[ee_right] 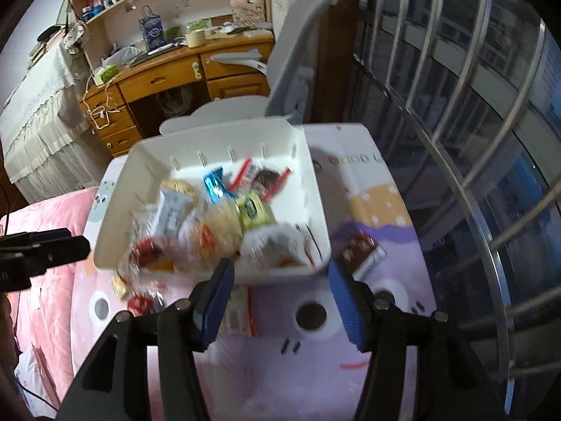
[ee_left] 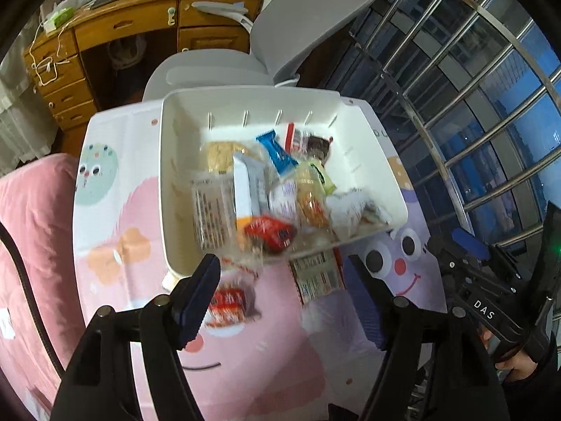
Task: Organize snacks
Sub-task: 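Withdraw both open tools toward the clear printed bag and brown packet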
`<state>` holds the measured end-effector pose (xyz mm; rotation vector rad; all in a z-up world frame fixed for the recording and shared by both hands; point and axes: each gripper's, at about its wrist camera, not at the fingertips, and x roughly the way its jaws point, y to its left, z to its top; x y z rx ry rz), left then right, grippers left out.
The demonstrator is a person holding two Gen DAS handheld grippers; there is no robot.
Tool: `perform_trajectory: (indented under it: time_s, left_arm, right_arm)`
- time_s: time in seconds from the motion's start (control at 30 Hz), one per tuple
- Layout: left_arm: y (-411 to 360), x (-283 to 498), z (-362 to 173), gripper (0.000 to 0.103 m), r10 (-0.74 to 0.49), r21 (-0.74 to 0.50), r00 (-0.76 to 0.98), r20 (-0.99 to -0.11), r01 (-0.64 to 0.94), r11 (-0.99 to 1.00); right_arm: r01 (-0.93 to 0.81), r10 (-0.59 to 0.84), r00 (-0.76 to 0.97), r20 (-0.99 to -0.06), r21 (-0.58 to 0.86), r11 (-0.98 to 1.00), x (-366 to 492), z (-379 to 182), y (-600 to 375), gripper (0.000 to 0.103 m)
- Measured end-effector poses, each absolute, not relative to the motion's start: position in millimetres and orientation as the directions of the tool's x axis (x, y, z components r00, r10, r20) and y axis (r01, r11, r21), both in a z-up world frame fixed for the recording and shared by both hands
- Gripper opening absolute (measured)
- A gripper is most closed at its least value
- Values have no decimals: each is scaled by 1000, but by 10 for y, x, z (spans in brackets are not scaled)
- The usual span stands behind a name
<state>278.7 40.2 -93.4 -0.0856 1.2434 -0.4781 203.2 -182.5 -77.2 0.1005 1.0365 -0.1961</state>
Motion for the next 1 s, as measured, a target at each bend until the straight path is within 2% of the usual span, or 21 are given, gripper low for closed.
perform_trajectory:
  time_s: [0.5,1.0]
  left_arm:
    - [190,2129,-1241,71,-381,-339,206,-901,212,917]
    - [-414,1742,-1451,72,-206,-203,201,-958,36,978]
  right_arm:
    - [187,-100,461,-881,-14,982,1378,-1033,-2175,59]
    - [43,95,449,-889,127,991,1443,-1331,-2814,60]
